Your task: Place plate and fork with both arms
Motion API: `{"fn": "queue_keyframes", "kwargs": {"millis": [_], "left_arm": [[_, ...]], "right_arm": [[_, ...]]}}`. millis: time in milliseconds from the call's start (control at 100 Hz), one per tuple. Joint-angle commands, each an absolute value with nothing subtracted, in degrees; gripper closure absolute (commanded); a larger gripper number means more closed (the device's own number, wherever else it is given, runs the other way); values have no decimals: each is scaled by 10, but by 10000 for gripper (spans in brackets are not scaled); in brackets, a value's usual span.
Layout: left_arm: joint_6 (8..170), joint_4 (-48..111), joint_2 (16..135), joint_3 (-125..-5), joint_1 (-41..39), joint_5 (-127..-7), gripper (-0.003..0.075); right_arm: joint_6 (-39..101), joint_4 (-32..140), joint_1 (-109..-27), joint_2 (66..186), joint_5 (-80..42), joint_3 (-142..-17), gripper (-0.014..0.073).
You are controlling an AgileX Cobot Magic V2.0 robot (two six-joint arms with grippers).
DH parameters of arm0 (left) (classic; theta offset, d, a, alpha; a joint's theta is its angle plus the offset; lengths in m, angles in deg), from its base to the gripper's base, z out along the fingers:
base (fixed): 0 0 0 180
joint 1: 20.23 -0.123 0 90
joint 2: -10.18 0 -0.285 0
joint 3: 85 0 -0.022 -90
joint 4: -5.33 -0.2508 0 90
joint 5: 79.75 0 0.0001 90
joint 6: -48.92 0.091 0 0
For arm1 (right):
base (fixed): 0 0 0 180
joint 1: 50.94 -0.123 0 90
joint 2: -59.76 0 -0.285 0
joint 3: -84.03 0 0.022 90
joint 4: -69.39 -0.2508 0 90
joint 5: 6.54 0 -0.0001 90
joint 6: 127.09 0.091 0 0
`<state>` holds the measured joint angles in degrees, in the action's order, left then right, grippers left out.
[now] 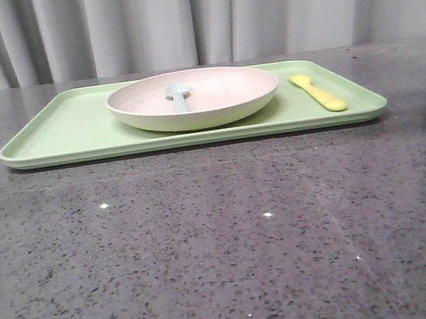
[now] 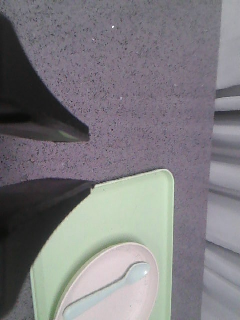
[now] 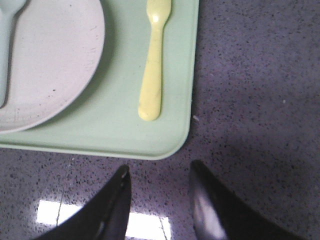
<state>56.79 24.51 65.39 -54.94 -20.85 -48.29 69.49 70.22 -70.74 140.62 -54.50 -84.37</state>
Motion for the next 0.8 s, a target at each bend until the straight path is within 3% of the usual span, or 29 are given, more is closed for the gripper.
{"fn": "queue_keyframes", "kwargs": {"millis": [0,460,560,720,790], "left_arm": [[565,248,626,-548,-209,-542,535],[565,233,536,-463,-209,-558,535],[566,233,521,-451,-209,-560,550],[566,233,497,-436,-209,-556,673],[567,232,486,-429,-209,-556,738]], "right_arm": [[695,721,-707,1338,-479,-811,287],[695,752,-707,1067,-356,-565,299],[695,752,-707,1010,-360,-534,417],[695,752,-707,941,-371,-501,639],[695,752,-707,914,-367,-490,659]]}}
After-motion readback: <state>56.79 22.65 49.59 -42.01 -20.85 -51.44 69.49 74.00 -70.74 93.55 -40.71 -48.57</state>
